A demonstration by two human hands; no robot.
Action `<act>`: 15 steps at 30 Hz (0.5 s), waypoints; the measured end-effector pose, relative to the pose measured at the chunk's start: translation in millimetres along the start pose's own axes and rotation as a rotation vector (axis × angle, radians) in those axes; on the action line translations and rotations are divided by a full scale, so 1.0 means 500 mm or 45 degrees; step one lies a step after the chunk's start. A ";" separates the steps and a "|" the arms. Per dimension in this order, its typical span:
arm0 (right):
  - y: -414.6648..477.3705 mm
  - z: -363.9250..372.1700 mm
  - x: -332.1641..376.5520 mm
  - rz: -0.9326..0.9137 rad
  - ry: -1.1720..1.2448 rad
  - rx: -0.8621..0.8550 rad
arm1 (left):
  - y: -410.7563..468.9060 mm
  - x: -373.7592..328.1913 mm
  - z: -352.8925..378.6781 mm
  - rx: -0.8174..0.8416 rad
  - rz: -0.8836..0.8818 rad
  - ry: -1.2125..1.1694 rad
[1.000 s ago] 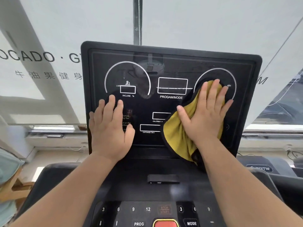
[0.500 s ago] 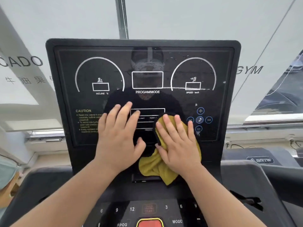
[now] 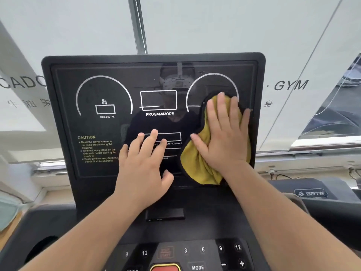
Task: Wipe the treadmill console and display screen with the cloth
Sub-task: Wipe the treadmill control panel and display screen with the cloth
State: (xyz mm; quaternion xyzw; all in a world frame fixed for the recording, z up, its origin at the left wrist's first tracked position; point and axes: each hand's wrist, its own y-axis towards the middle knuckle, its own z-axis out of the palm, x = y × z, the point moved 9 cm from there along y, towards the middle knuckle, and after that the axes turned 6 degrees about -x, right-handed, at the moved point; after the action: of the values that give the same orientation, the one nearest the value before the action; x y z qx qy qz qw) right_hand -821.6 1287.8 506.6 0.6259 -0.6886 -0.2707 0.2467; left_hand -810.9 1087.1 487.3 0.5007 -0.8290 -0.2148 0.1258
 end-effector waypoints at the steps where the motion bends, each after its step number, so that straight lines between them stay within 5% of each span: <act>1: -0.027 0.010 0.023 -0.104 -0.007 0.009 | 0.003 -0.001 -0.002 -0.018 0.001 0.004; 8: -0.222 0.062 -0.030 -0.308 -0.085 0.025 | 0.041 -0.013 -0.042 -0.255 0.031 -0.016; 15: 0.006 -0.013 -0.148 0.147 0.027 -0.098 | 0.090 -0.040 -0.060 -0.273 0.166 -0.008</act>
State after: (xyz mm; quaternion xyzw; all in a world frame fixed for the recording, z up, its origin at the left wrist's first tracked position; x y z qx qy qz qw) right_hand -812.5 1361.5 513.2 0.5779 -0.7099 -0.2757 0.2932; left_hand -823.6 1116.1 535.4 0.4287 -0.8325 -0.2950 0.1898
